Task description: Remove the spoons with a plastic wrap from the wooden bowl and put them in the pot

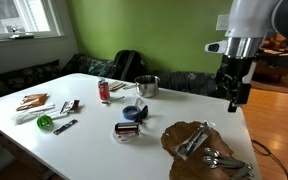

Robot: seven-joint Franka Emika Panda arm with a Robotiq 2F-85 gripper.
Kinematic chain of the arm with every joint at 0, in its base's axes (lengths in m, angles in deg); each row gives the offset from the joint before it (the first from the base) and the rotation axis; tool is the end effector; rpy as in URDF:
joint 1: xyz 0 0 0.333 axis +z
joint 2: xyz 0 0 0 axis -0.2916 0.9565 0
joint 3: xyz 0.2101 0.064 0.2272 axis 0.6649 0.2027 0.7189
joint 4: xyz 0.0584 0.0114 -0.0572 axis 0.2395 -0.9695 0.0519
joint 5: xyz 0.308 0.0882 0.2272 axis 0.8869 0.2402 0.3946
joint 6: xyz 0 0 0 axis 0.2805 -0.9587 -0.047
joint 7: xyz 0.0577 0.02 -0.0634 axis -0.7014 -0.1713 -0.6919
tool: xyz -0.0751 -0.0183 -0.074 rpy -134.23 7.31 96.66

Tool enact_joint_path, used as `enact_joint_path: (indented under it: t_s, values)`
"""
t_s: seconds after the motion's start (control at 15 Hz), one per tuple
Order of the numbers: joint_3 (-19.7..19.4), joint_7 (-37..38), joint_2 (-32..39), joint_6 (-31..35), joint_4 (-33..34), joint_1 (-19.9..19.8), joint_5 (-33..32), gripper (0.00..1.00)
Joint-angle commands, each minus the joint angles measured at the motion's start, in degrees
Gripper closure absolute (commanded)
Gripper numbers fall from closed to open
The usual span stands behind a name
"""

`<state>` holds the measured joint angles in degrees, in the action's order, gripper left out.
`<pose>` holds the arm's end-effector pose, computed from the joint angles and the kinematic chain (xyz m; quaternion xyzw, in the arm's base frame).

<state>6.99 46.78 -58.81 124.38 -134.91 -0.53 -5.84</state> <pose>0.3673 0.1263 0.2992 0.9130 0.4077 0.0173 0.0059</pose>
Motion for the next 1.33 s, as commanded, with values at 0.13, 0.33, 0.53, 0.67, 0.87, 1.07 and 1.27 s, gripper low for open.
enact_joint_path:
  t_s: [0.13, 0.33, 0.53, 0.67, 0.87, 1.07, 1.27]
  values:
    - [2.7, -11.4, 10.0, 2.1, 1.1, 1.5, -1.2, 0.00]
    - [4.1, -16.6, 15.6, 3.8, 2.2, -0.3, -3.1, 0.00]
    - [5.4, -14.5, 12.7, 2.3, 1.0, -1.0, -1.1, 0.00]
    - [5.4, -14.5, 12.3, 2.3, 1.2, -1.0, -1.1, 0.00]
    - [6.3, -5.7, 15.6, 12.2, 1.5, -2.3, -11.5, 0.00]
    - [4.4, 2.0, 18.7, 21.2, 2.2, -2.5, -23.0, 0.00]
    - [3.5, 5.7, 22.5, 25.0, 3.7, -1.8, -26.7, 0.00]
